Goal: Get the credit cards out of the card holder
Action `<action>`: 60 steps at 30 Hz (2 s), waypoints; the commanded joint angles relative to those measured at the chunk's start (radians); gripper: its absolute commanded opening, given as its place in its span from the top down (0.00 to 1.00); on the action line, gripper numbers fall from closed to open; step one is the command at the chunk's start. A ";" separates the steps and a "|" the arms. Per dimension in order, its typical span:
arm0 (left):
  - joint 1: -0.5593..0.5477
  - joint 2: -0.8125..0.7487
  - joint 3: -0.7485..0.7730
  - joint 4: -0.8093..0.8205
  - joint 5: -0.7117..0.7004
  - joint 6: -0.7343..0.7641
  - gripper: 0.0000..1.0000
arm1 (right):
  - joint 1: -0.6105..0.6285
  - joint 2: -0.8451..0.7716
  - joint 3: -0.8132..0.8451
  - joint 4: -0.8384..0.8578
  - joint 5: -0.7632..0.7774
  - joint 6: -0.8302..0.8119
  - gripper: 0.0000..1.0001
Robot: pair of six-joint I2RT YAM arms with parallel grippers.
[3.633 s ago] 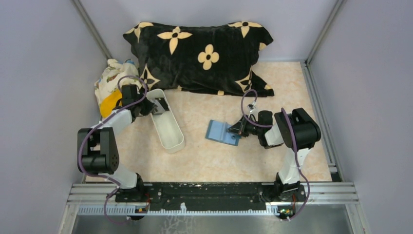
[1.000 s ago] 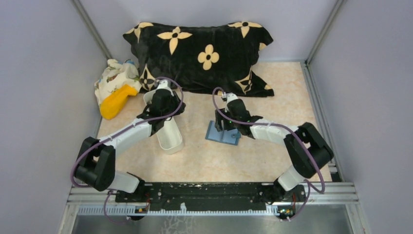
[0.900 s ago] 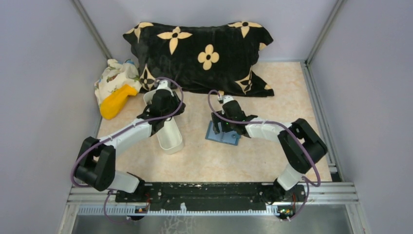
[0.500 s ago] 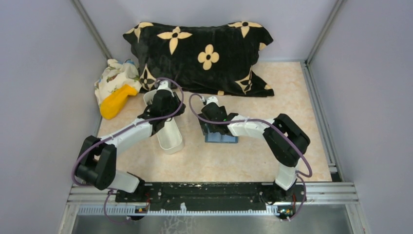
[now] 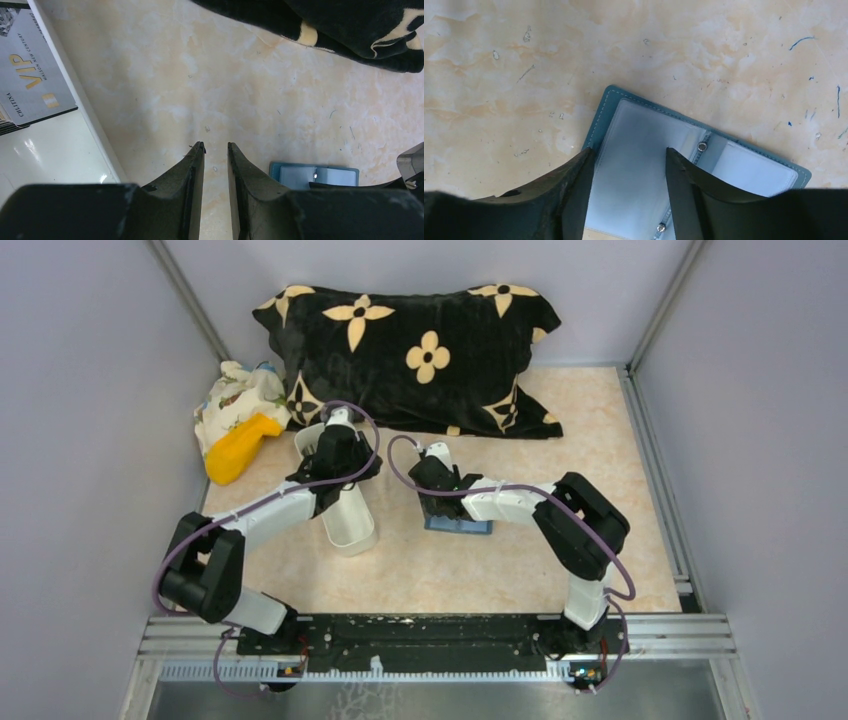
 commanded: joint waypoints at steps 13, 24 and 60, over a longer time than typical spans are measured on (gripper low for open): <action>0.007 0.031 0.009 0.033 0.049 -0.007 0.71 | 0.008 -0.026 -0.017 0.040 -0.035 0.053 1.00; 0.006 0.055 0.014 0.074 0.128 -0.007 0.71 | -0.035 -0.149 -0.097 0.143 -0.179 0.076 1.00; 0.006 0.126 0.000 0.282 0.435 -0.079 0.72 | -0.369 -0.270 -0.543 0.929 -0.934 0.428 1.00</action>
